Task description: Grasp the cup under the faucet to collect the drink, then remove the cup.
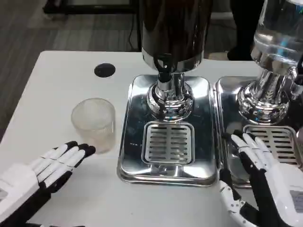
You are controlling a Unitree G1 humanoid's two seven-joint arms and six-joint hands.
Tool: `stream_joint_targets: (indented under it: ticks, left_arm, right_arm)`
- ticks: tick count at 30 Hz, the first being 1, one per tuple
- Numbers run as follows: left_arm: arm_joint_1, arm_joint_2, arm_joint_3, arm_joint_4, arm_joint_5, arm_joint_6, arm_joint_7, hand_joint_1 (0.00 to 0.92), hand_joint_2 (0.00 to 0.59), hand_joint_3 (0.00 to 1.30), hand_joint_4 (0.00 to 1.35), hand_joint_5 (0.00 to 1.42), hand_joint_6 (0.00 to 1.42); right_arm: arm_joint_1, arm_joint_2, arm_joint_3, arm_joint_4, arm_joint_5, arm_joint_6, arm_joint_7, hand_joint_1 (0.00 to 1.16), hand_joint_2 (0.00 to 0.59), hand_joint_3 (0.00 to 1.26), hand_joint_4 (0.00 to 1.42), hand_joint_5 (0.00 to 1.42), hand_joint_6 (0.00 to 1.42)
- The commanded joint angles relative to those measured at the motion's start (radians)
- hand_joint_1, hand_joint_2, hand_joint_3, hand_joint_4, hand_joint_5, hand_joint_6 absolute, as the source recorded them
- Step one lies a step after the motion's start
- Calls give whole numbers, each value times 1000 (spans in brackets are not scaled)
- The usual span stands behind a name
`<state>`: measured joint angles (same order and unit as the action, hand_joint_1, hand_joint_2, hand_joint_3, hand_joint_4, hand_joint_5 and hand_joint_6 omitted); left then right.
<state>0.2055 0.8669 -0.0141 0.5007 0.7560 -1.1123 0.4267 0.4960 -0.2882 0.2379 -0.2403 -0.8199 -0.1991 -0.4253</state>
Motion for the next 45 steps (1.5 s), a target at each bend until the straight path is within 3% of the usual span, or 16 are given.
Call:
stream_joint_targets:
  ticks: [1,13,18,23,29,36,45]
  left_arm:
    - [2,1,-3,1,-8,1,-6,0,124,0,0,0,56]
    - [-8,3,-4,19,-13,0,-5,0,124,0,0,0,56]
    - [-31,10,-8,66,-31,-19,-11,0,124,0,0,0,56]
    - [-107,-20,-18,169,-164,-5,-95,0,124,0,0,0,57]
    - [-189,-57,-5,200,-249,72,-153,0,61,0,0,27,132]
    - [-282,-97,-9,237,-309,195,-230,0,47,0,0,73,140]
    - [-398,-130,-47,303,-295,317,-298,0,30,0,0,82,144]
  right_arm:
    - [2,-4,-8,0,9,-9,8,396,508,178,96,73,212]
    - [-12,0,-10,4,12,-4,14,399,508,186,96,73,212]
    - [-20,19,4,-8,-6,14,19,399,508,187,96,73,212]
    - [-13,33,8,-11,-11,25,16,399,508,190,96,73,212]
    - [-16,42,8,-9,-14,27,13,400,508,195,96,76,212]
    - [-10,49,10,-13,-21,29,9,400,508,205,106,83,212]
    - [7,60,12,-25,-28,33,3,401,508,223,115,86,211]
